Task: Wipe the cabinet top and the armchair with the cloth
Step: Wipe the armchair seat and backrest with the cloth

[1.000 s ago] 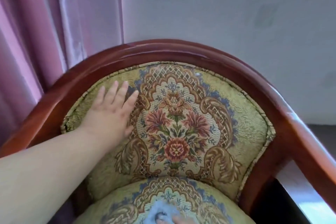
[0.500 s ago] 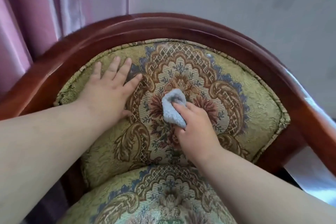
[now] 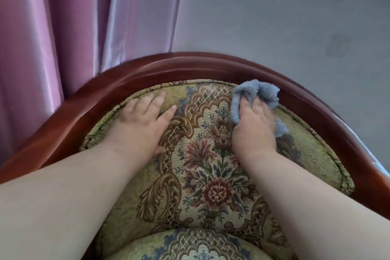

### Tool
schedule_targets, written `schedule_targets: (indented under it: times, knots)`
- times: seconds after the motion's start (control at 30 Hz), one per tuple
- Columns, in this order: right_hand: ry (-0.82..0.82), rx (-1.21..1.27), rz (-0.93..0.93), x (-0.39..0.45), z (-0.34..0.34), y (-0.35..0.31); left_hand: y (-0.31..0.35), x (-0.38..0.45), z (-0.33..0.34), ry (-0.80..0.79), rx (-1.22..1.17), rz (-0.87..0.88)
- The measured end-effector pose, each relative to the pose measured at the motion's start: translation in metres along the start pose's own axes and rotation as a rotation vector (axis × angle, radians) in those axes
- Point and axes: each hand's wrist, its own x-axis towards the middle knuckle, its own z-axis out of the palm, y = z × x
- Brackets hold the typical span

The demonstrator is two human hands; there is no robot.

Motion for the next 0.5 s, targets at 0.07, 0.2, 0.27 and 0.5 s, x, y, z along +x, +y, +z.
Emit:
schedule_targets:
  times: [0.07, 0.2, 0.27, 0.5]
  knots:
    - [0.007, 0.026, -0.214, 0.008, 0.007, -0.042, 0.0, -0.002, 0.002, -0.004, 0.0, -0.027]
    - [0.007, 0.17, -0.537, 0.005, 0.018, -0.114, 0.002, -0.002, 0.005, 0.011, 0.045, -0.033]
    - [-0.016, 0.149, -0.607, 0.008, 0.017, -0.108, 0.001, -0.003, 0.005, 0.002, 0.031, -0.03]
    - [0.004, -0.16, -0.284, 0.017, -0.01, 0.022, -0.001, -0.003, 0.006, 0.009, -0.157, -0.035]
